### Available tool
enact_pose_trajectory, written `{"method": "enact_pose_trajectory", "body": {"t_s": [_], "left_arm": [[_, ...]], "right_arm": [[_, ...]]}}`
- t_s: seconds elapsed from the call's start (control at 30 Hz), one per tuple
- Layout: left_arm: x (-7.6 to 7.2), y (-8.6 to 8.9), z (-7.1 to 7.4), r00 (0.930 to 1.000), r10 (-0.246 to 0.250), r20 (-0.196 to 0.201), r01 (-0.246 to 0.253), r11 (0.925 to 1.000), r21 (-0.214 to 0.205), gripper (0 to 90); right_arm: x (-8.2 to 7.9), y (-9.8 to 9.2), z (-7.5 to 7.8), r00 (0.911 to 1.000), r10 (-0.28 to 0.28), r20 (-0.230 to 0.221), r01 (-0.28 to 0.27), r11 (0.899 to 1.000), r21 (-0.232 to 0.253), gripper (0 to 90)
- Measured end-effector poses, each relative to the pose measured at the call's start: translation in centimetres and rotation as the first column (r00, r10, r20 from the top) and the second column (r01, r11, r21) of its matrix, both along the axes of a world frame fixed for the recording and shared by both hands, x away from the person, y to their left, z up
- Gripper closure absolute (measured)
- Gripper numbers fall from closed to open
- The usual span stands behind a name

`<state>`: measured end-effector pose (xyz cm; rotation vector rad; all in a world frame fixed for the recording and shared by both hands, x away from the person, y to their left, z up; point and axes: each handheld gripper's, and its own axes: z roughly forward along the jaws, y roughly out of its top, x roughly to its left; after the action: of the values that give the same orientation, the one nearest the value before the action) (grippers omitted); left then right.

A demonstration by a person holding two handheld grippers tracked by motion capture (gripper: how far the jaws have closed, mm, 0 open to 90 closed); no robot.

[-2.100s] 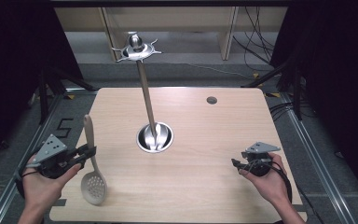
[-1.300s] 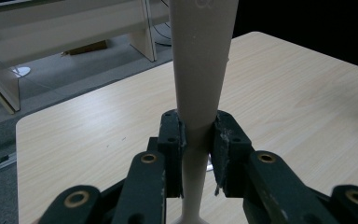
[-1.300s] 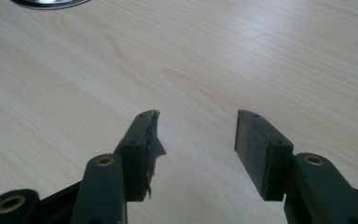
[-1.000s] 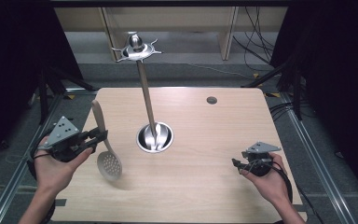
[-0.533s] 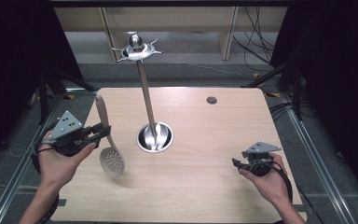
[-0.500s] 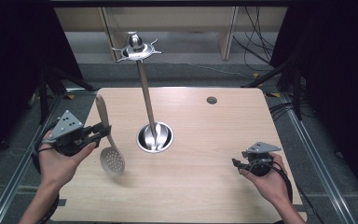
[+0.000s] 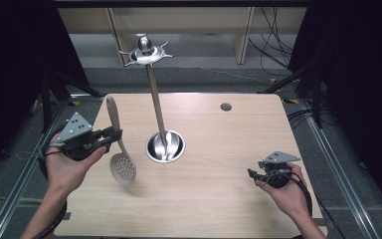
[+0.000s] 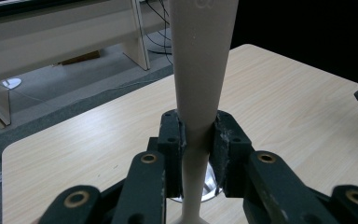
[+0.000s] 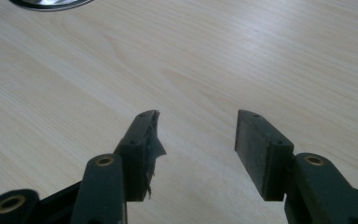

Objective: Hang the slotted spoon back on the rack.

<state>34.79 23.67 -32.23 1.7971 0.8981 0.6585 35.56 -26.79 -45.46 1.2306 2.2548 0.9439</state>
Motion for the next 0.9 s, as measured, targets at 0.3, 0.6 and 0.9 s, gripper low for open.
{"method": "enact_pose_trajectory", "body": {"t_s": [0.3, 0.6, 0.9], "left_arm": [[0.5, -0.3, 0.5, 0.9999, -0.01, -0.013, 0.01, 0.9999, 0.003, 74.2], [1.0, -0.6, 0.9, 0.9998, -0.015, -0.011, 0.015, 0.9999, 0.008, 74.1], [1.4, -0.7, 1.2, 0.9998, -0.018, -0.011, 0.018, 0.9998, 0.01, 74.2]], "right_arm": [[-0.1, 0.1, 0.1, 1.0, -0.008, -0.003, 0.008, 1.0, 0.003, 49.6], [-0.1, 0.1, 0.0, 1.0, -0.008, -0.003, 0.008, 1.0, 0.003, 49.6], [0.0, 0.0, 0.1, 1.0, -0.005, -0.003, 0.005, 1.0, -0.001, 49.6]]}}
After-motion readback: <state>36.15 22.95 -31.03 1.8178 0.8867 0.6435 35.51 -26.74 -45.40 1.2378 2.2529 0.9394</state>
